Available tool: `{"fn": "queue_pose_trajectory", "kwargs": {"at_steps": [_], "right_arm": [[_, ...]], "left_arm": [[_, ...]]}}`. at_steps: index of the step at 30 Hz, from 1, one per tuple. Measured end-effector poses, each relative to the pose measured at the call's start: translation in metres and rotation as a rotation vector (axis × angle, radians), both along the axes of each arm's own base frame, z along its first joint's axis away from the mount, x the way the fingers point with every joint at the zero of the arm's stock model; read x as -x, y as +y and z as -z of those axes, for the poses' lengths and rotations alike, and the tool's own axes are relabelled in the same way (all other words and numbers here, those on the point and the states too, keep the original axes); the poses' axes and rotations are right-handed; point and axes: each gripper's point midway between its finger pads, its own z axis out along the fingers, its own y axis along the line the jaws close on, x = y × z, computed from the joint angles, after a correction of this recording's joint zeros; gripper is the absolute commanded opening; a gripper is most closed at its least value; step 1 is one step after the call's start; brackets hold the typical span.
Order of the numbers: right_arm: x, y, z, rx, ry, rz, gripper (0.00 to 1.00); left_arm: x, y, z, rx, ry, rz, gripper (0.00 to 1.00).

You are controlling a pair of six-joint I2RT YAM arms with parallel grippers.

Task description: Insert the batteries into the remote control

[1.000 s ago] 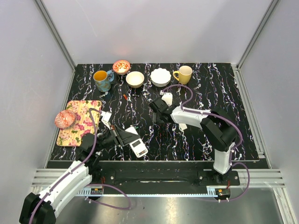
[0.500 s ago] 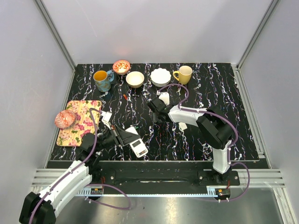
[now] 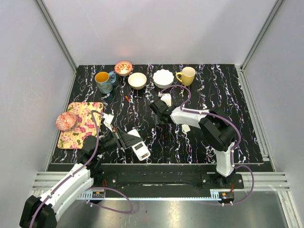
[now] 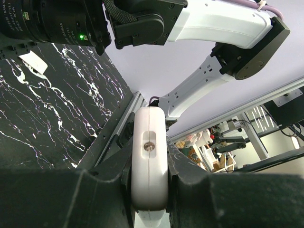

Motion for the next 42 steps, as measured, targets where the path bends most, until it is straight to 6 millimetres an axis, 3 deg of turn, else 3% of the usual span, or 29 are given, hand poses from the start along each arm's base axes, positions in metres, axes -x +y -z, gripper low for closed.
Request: {"fn": "queue_pose_trajectory", "kwargs": {"at_steps": [12, 19, 22, 23, 27, 30, 33, 38, 42], "right_arm": [[-0.001, 0.003, 0.001, -0.023, -0.001, -0.005, 0.51], [-0.003, 0.003, 0.002, -0.041, -0.013, -0.001, 0.30], [-0.001, 0.001, 0.000, -0.050, -0.021, -0.001, 0.12], [0.001, -0.001, 0.000, -0.048, -0.019, -0.001, 0.01], [0.017, -0.019, -0.008, -0.012, 0.002, -0.003, 0.00], [0.027, -0.033, -0.036, 0.018, -0.025, -0.014, 0.00], [0.037, -0.040, -0.082, 0.022, -0.097, -0.038, 0.00], [0.082, -0.037, -0.160, 0.024, -0.203, -0.148, 0.00], [0.104, -0.038, -0.202, 0.077, -0.249, -0.200, 0.00]], "left_arm": [[0.000, 0.000, 0.000, 0.000, 0.000, 0.000, 0.00], [-0.001, 0.000, 0.000, 0.000, 0.001, -0.003, 0.00], [-0.001, 0.000, 0.000, 0.000, 0.003, -0.006, 0.00], [-0.002, 0.000, 0.001, -0.001, 0.005, -0.008, 0.00], [-0.007, -0.001, 0.005, -0.005, 0.029, -0.017, 0.00], [-0.013, -0.003, 0.008, -0.002, 0.058, -0.029, 0.00], [-0.022, -0.006, 0.015, -0.001, 0.114, -0.041, 0.00], [-0.038, -0.018, 0.024, -0.007, 0.215, -0.053, 0.00], [-0.054, -0.031, 0.018, 0.007, 0.249, -0.072, 0.00]]}}
